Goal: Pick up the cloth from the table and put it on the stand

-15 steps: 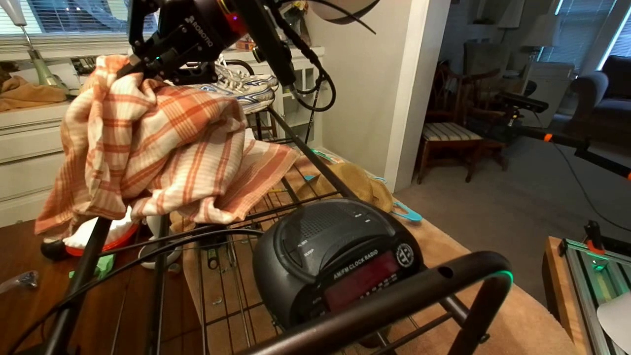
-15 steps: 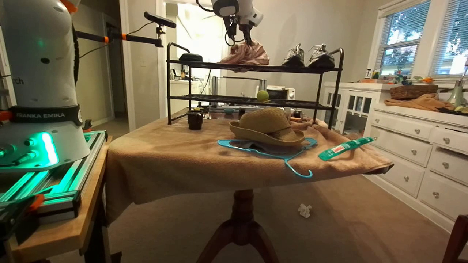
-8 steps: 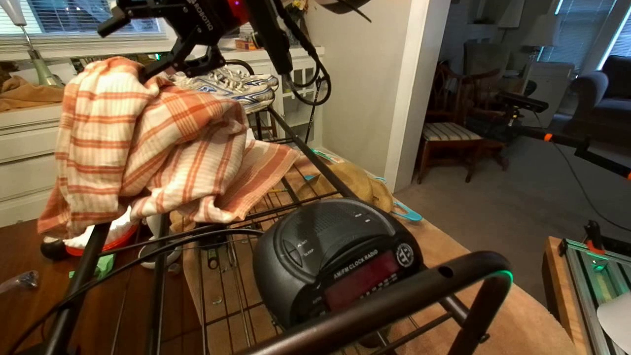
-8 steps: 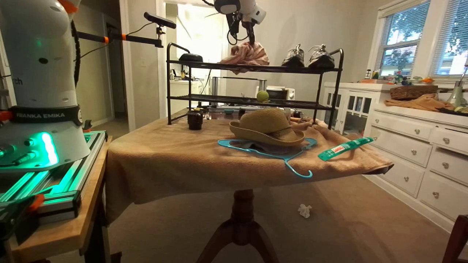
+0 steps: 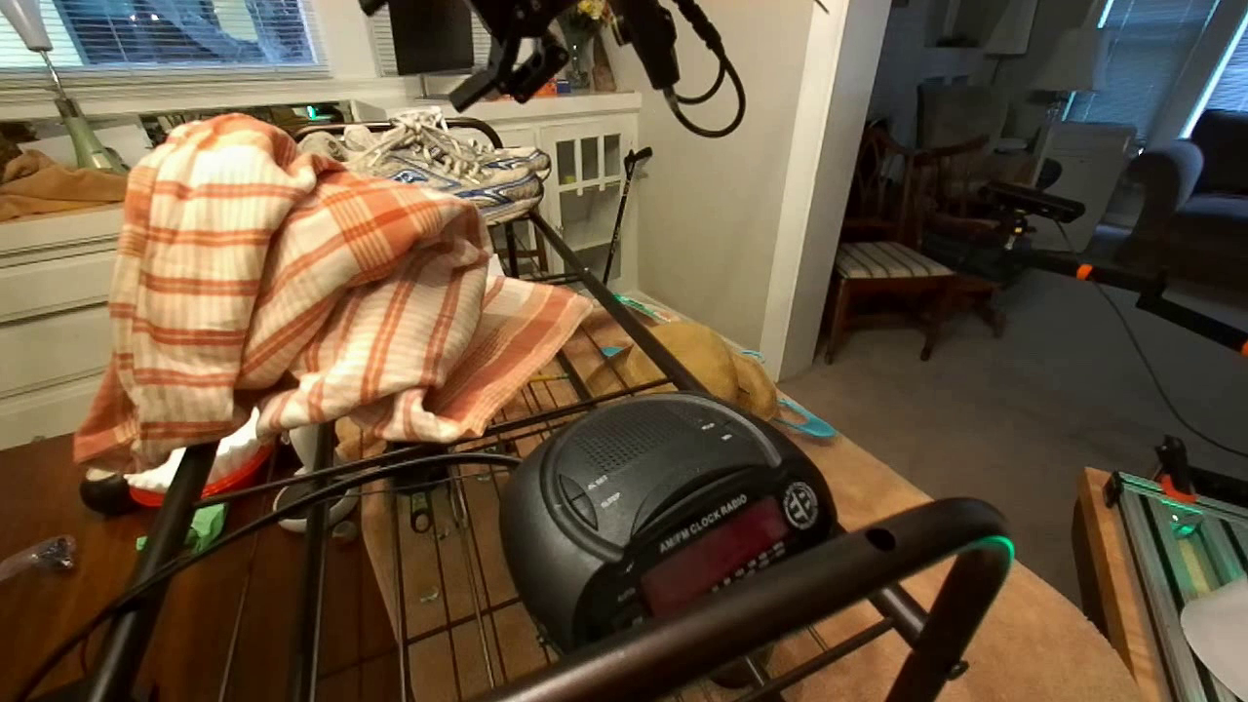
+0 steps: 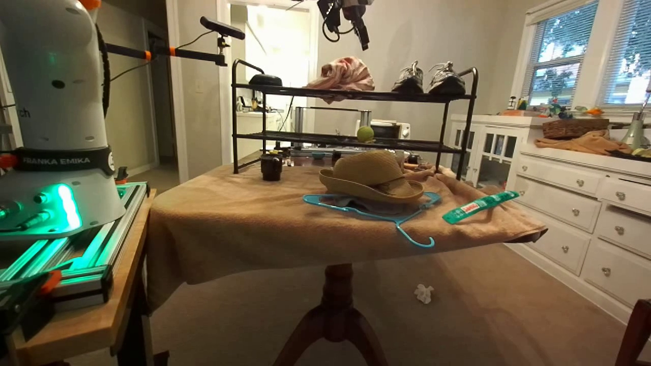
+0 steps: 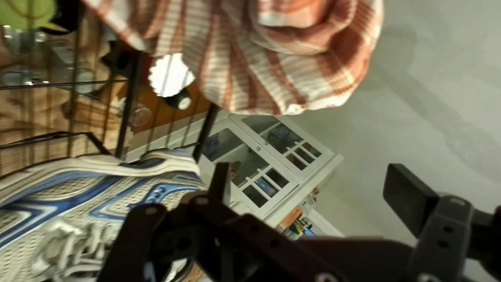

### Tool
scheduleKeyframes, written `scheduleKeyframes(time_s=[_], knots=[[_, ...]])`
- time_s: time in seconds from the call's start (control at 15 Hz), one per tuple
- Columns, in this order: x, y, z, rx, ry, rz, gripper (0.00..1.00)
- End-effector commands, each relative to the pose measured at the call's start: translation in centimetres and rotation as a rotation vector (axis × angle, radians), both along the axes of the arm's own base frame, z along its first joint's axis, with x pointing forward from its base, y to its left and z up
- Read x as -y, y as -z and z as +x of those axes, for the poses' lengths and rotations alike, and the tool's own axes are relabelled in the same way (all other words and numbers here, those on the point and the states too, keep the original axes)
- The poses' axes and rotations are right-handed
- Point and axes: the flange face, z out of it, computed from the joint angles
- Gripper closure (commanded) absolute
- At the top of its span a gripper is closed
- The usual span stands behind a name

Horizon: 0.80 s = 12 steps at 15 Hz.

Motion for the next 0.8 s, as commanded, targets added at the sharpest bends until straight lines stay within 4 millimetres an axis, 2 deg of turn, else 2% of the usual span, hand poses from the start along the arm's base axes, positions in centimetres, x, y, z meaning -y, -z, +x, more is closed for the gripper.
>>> scheduleKeyframes(time_s=[0.0, 0.27, 0.73], knots=[[2.3, 2.6, -3.1, -0.068, 0.014, -0.180, 0.00], [2.8, 4.7, -4.7, -0.125, -0.002, -0.335, 0.00], [1.6, 7.7, -7.0, -0.198, -0.175, -0.450, 0.00]])
